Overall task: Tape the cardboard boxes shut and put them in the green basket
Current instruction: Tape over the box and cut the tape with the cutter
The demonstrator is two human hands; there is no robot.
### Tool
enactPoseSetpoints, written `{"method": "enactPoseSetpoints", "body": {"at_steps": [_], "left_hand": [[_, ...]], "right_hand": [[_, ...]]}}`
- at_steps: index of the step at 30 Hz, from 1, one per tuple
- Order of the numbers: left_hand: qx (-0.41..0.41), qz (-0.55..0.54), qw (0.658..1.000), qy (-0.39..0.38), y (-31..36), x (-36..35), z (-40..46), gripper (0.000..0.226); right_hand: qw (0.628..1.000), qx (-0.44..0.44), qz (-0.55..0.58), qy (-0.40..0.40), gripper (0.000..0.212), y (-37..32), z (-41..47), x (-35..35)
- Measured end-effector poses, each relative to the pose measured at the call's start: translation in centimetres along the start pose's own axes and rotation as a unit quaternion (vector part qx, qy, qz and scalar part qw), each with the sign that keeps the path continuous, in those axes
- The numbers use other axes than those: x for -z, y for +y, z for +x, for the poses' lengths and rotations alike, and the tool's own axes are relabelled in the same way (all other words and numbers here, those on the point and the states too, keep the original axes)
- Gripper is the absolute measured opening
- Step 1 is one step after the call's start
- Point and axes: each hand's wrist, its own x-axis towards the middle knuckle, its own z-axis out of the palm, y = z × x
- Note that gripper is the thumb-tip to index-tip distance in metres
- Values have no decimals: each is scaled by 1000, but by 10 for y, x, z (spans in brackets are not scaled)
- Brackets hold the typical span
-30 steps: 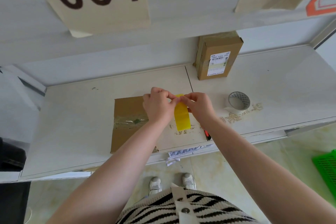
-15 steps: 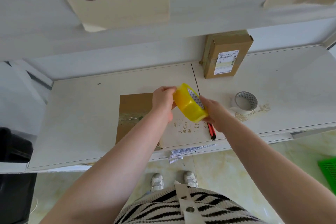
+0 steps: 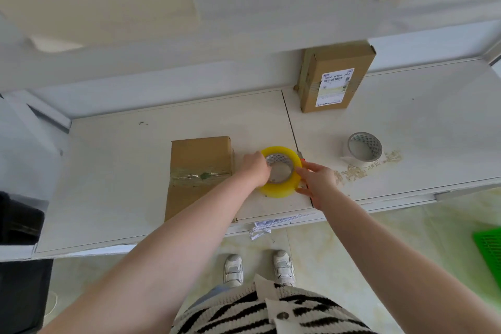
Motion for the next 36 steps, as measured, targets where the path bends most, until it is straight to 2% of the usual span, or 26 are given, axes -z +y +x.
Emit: {"method": "enactPoseSetpoints", "body": {"at_steps": [4,6,8,10,11,13,14,16,18,22,26,30,33,36], "left_hand": [[0,-20,1000,-16,1,-6,-1,43],[-37,-52,998,3,-1,-1,-8,49],[-97,-97,989,61,-10,9,-21,50],[-125,-139,970,155,-28,19,-35,49],[-107,-151,961,207,-42,22,-41,50],[-17,-140,946,292,-76,26,-51,56],[42,-127,944,300,-93,26,-54,63],[148,-136,948,248,-119,24,-58,80],[190,-172,947,193,-135,22,-56,86],[159,-188,943,222,-147,20,-50,57],[140,-187,944,235,-150,18,-51,56],[136,-193,942,237,-150,16,-53,61],[137,-183,944,238,-150,17,-52,64],[133,-168,950,228,-149,16,-50,71]], "right_hand": [[987,43,-148,42,45,3,4,-2],[958,96,-256,81,46,-2,-1,-3],[936,173,-291,98,39,-11,-11,-12],[942,231,-236,57,30,-23,-33,-33],[942,250,-223,24,27,-27,-47,-46],[929,272,-247,-53,24,-29,-72,-76],[914,273,-286,-89,25,-27,-82,-91],[886,247,-366,-143,31,-19,-97,-117],[898,195,-356,-170,39,-10,-104,-137],[934,140,-301,-129,48,0,-103,-158],[955,113,-259,-93,46,7,-100,-167],[971,108,-209,-30,57,12,-91,-163],[972,60,-219,-58,42,13,-87,-163],[962,80,-249,-76,28,11,-87,-163]]}}
